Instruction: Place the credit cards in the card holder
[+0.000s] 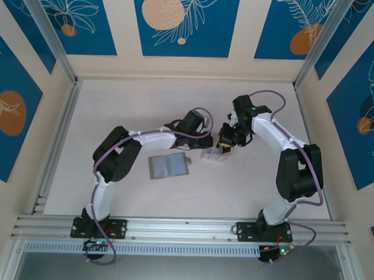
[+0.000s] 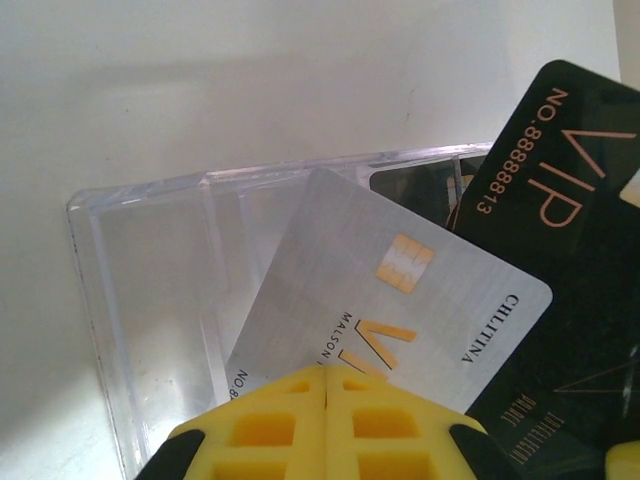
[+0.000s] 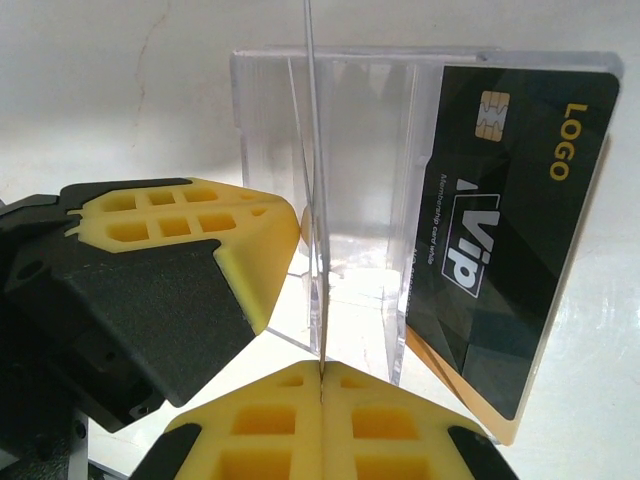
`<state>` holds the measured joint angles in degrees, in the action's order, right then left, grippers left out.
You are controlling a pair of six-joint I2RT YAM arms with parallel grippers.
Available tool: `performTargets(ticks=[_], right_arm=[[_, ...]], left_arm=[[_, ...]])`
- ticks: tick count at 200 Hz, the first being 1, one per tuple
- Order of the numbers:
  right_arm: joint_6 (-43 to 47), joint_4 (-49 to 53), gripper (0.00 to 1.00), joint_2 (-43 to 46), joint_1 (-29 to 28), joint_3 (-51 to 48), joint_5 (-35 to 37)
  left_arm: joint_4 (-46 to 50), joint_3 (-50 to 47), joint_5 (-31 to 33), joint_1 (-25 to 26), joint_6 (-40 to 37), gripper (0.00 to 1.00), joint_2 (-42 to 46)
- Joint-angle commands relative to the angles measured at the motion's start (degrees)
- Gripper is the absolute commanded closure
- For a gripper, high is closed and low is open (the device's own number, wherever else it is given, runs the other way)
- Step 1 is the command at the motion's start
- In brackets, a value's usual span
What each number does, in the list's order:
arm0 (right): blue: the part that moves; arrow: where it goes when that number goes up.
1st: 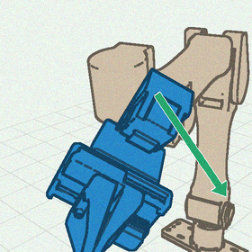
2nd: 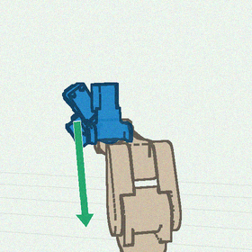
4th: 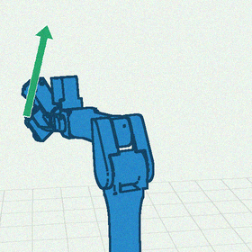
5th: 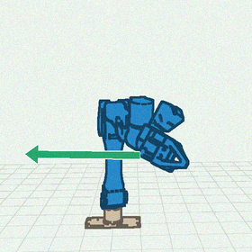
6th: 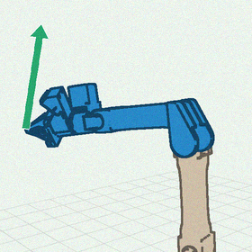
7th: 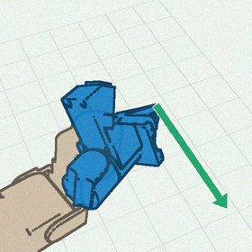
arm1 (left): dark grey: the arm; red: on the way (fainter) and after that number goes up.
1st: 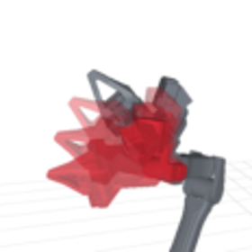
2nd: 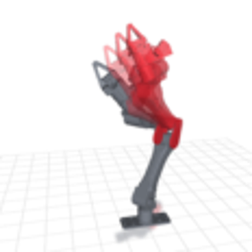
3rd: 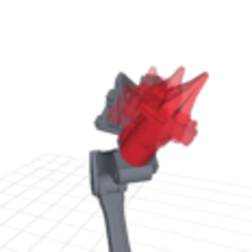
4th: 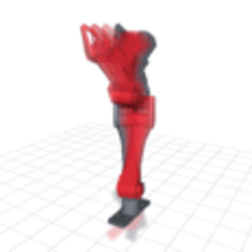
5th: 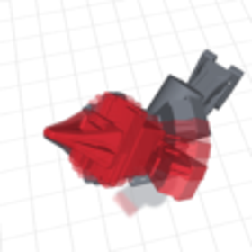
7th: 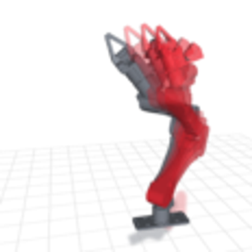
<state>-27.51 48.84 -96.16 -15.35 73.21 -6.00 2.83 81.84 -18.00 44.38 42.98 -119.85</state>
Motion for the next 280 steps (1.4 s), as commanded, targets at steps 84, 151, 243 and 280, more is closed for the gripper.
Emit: performTargets(ticks=[84, 151, 243, 280], right_arm=[[1.1, 0.9, 1.00, -0.5, 0.3, -1.9, -0.9], [0.3, -0.7, 0.82, -1.1, 0.4, -2.2, -2.4], [-1.8, -3.5, 0.79, -3.0, 0.4, -2.1, -2.1], [-2.7, -4.4, 0.92, -2.6, 0.4, -2.4, -1.0]], left_arm=[[2.9, 4.9, 0.0, 1.9, -1.8, 0.96, -5.4], [2.7, 4.7, 0.3, 2.0, -1.8, 0.96, -6.3], [2.8, 4.6, 0.3, 2.1, -1.7, 0.96, -6.4], [2.9, 4.6, 0.3, 2.2, -1.7, 0.96, -6.4]])
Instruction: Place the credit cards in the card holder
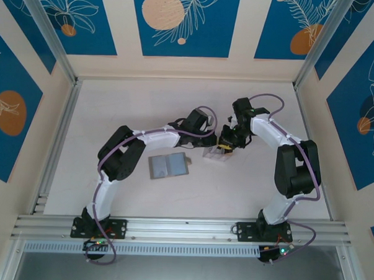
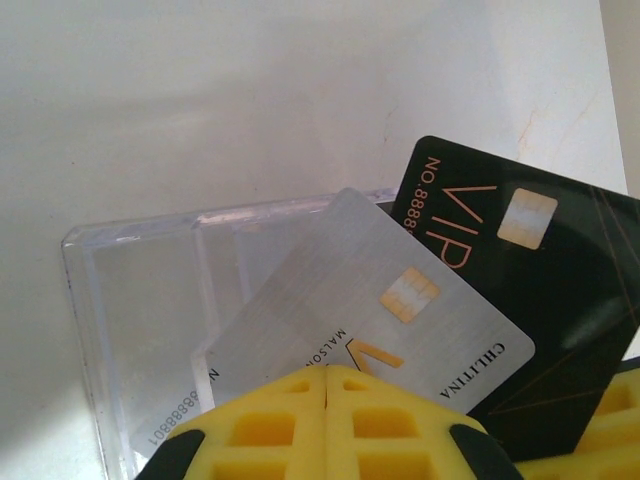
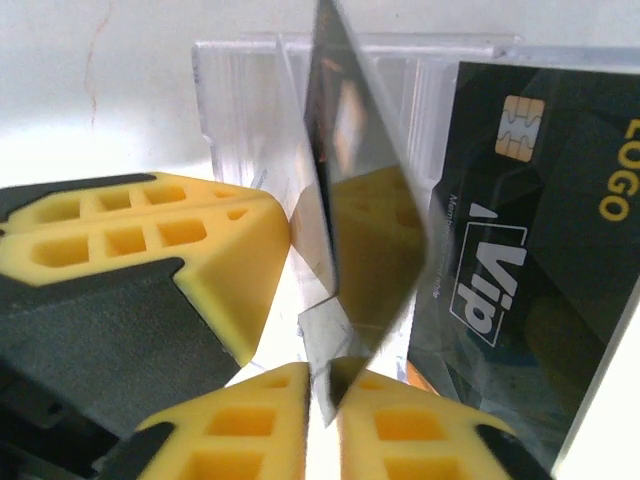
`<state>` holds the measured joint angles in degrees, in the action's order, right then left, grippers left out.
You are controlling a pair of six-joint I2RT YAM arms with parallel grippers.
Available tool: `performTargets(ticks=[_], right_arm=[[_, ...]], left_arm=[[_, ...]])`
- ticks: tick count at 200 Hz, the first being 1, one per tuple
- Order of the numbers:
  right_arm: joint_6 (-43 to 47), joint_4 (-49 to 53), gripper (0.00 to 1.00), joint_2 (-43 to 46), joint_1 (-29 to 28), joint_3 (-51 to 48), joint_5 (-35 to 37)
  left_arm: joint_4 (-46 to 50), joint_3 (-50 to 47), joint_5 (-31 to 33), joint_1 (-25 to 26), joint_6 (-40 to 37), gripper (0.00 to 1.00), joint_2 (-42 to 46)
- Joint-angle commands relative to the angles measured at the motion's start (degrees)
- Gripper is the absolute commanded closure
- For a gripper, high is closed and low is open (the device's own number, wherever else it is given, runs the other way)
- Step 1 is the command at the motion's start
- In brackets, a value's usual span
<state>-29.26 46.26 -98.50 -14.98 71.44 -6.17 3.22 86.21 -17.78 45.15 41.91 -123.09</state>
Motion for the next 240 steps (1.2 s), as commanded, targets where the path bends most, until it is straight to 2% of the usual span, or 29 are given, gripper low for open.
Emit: performTargets(ticks=[1, 27, 53, 106, 135, 161, 177, 210, 226, 240], right_arm=[[-1.0, -1.8, 0.92, -0.3, 0.0, -0.6, -0.8], [-1.2, -1.9, 1.00, 0.0, 0.1, -0.7, -0.2], [-1.2, -1.6, 1.00, 2.0, 0.2, -1.4, 0.6], [-1.1, 1.3, 1.00, 4.5, 1.0, -1.3, 2.1], [-0.9, 1.9, 1.00, 5.1, 1.1, -1.2, 2.7], [-0.8, 3.1, 1.00, 6.5, 1.2, -0.7, 4.9], [-1.1, 4.1, 1.00, 8.5, 0.5, -0.4, 8.6], [-1.0, 6.8, 1.00, 12.2, -2.1, 1.5, 17.5], [-0.4, 7.7, 1.00, 12.3, -3.0, 2.4, 18.0], [1.0, 6.1, 1.00, 13.7, -6.0, 2.1, 17.1]], left_arm=[[2.5, 0.2, 0.1, 1.4, -0.7, 0.96, -3.2], [2.5, 0.0, 0.0, 1.4, -0.7, 0.96, -2.7], [2.3, -0.6, -0.9, 0.7, -0.5, 0.96, -0.8], [1.5, 0.1, -8.3, -2.6, 1.2, 0.92, 4.5], [2.3, -1.1, -8.9, -3.7, 1.8, 0.92, 7.7], [0.9, -5.9, -9.7, -5.2, 2.4, 0.92, 12.8], [2.0, -9.7, -10.1, -6.4, 1.0, 0.92, 17.7], [13.6, -19.4, -3.1, -8.0, -6.7, 0.92, 28.8], [15.1, -26.1, -2.4, -9.0, -6.9, 0.91, 33.7], [17.9, -30.4, 0.0, -9.4, -7.3, 0.91, 37.5]])
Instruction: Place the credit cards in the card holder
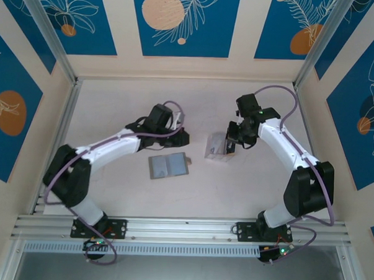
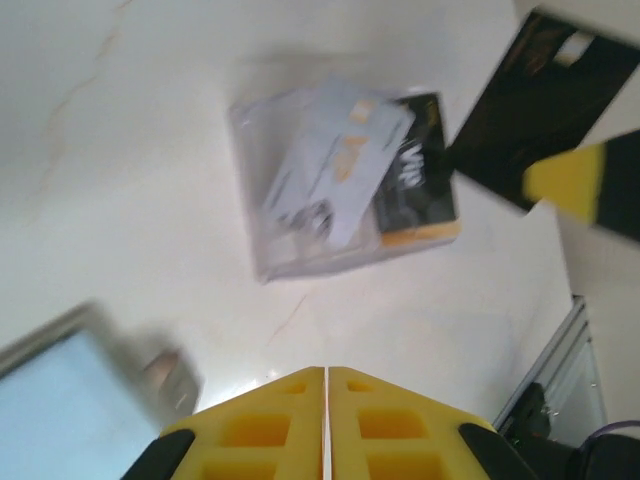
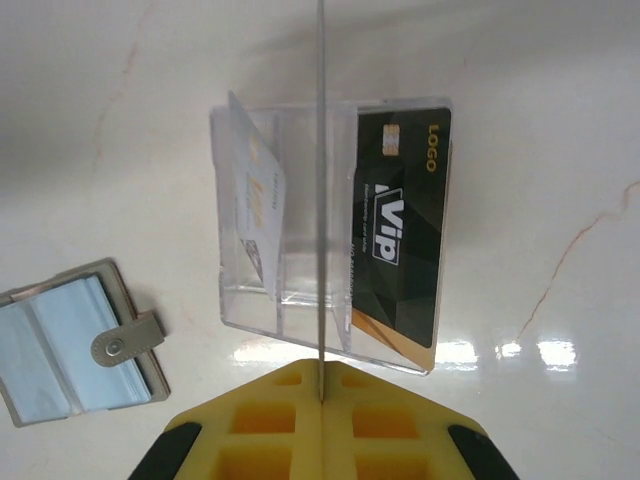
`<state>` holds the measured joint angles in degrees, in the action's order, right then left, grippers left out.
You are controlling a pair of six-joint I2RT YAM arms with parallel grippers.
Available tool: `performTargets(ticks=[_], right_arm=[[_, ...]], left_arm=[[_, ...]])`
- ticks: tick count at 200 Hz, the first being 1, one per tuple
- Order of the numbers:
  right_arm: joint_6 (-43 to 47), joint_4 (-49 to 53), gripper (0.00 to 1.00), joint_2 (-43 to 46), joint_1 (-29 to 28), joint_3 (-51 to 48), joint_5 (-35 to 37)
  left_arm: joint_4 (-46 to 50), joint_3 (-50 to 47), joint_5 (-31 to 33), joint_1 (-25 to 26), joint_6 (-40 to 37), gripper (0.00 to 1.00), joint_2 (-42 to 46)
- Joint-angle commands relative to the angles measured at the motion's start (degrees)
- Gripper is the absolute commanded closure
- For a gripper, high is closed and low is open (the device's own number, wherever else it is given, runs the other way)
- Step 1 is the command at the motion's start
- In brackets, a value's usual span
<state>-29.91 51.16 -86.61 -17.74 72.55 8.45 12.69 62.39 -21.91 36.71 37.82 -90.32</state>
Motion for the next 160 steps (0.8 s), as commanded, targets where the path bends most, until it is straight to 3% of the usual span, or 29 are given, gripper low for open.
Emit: performTargets(ticks=[1, 37, 66, 96, 160], right_arm=[[1.7, 1.1, 1.00, 1.9, -3.6, 1.0, 2.4], [3.5, -8.6, 1.00, 2.9, -13.8, -1.3, -10.2], [3.9, -18.3, 1.00, 0.9, -18.3, -4.6, -18.1], [3.8, -25.3, 1.00, -3.6, -20.4, -6.4, -22.3], [2.9, -35.5, 1.00, -10.6, -23.1, -8.7, -27.2]], left_arm=[[8.6, -6.9, 4.3, -1.1, -3.2, 0.91, 5.0], [9.7, -16.3, 7.0, -2.6, -2.7, 0.91, 10.1], [8.8, -19.6, 7.7, -5.0, -2.4, 0.93, 9.1], [5.8, -23.5, 8.5, -7.9, -1.7, 0.93, 7.8], [2.4, -25.9, 8.9, -8.0, -1.8, 0.93, 5.8]])
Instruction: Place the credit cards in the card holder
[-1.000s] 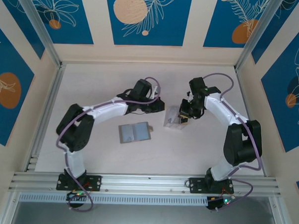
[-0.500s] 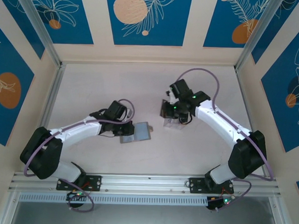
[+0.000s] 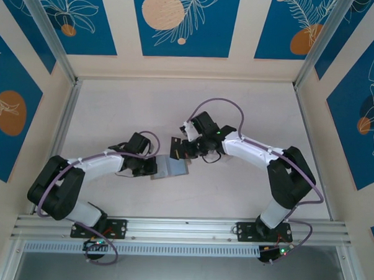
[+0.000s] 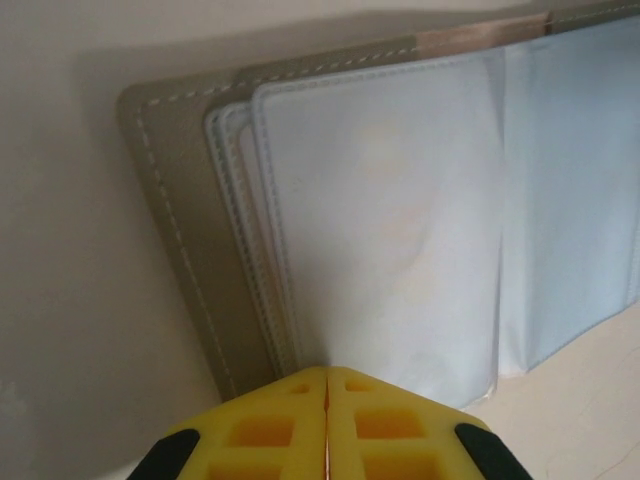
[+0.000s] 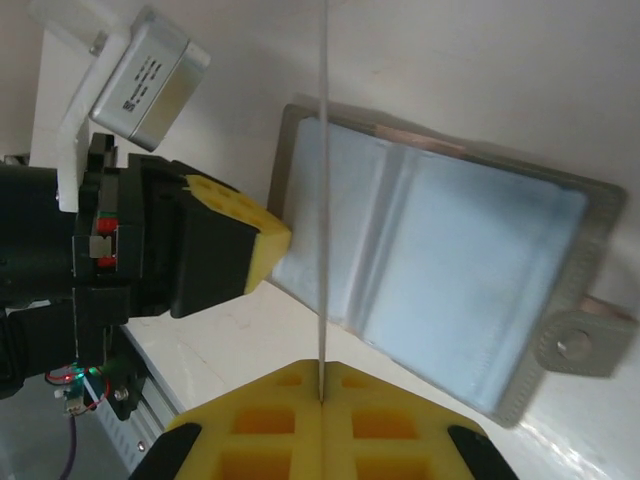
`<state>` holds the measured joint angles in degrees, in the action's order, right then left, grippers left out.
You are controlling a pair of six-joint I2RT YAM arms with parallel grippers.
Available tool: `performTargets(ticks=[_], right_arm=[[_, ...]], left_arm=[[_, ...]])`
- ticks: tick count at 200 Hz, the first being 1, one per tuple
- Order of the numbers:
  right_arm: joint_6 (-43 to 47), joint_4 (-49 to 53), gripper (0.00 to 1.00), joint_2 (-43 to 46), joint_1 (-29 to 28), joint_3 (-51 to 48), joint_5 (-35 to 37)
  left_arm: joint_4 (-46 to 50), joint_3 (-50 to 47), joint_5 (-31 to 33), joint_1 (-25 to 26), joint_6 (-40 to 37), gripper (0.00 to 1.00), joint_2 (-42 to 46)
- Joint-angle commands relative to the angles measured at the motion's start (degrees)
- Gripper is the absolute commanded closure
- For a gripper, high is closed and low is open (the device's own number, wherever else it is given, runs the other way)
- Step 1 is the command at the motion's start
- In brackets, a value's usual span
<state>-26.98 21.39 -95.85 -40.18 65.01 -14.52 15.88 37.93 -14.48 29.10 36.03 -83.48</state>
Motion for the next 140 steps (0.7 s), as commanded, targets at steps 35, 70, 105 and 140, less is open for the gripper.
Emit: performTargets(ticks=[35, 70, 105, 140], right_arm=[[-1.4, -6.4, 1.00, -4.7, -1.6, -1.5, -2.6], [-2.1, -7.7, 1.00, -6.2, -1.6, -2.5, -3.4], [-2.3, -7.9, 1.00, -7.5, -1.9, -2.7, -4.4], [-2.5, -8.0, 1.00, -8.2, -2.1, -3.3, -4.5]], left_arm=[[1.1, -2.3, 3.8, -0.4, 0.8, 0.94, -1.2], [1.4, -3.9, 4.1, -0.3, 1.4, 0.95, 1.8], [1.6, -4.1, 3.8, -0.3, 1.2, 0.95, 2.5], [1.1, -4.7, 3.6, -0.3, 1.5, 0.95, 2.6]])
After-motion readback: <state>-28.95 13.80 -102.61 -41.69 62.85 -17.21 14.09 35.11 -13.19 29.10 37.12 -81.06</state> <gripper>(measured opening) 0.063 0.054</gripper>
